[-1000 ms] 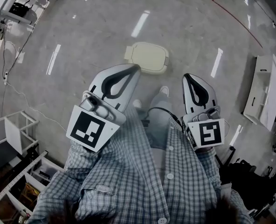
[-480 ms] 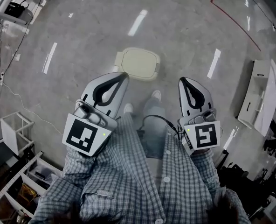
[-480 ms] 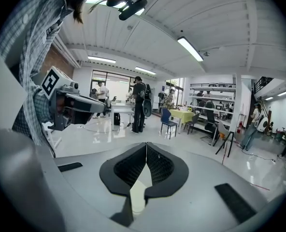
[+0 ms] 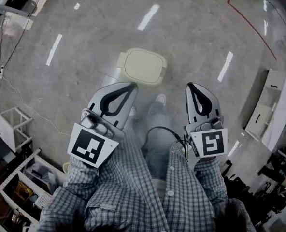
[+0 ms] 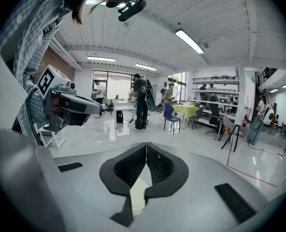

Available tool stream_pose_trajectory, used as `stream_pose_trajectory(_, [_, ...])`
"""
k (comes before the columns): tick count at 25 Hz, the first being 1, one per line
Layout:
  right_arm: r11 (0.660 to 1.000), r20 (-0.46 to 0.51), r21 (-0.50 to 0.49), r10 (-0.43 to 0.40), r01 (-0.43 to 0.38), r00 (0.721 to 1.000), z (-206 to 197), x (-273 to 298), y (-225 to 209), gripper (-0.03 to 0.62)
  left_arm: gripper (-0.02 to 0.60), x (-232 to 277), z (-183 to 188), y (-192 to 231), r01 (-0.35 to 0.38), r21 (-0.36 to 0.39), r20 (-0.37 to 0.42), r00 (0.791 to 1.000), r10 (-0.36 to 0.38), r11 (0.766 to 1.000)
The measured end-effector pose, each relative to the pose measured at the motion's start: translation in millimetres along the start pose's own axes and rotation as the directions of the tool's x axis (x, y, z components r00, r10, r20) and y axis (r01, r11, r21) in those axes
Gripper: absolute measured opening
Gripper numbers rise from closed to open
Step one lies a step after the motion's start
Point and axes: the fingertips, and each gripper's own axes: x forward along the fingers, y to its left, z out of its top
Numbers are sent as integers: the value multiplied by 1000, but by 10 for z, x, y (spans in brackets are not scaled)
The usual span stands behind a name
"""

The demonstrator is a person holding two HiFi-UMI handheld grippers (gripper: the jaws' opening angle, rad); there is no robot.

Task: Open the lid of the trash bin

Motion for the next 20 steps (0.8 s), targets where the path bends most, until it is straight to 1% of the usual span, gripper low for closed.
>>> stream_pose_trajectory(6, [999,-33,16,43,-42,999,-307,264,-104,18,5,192,-260,94,-21,-37,-47,999,20,999])
stream_pose_trajectory(11, [996,-84,34,82,-79,993,-628,432,-115,18,5,316,-478,149,-31,-40,-84,996,28,999])
stream_pose_trajectory(16, [993,-83,16,115,-114,990,-888,611,-136,18,5,502,-636,186,-35,-34,-94,995,31,999])
stream_pose_trajectory(20, [992,-99,23,126,-124,987,-1153,741,-191,18,5,642,-840,184,-31,-40,-124,992,26,999])
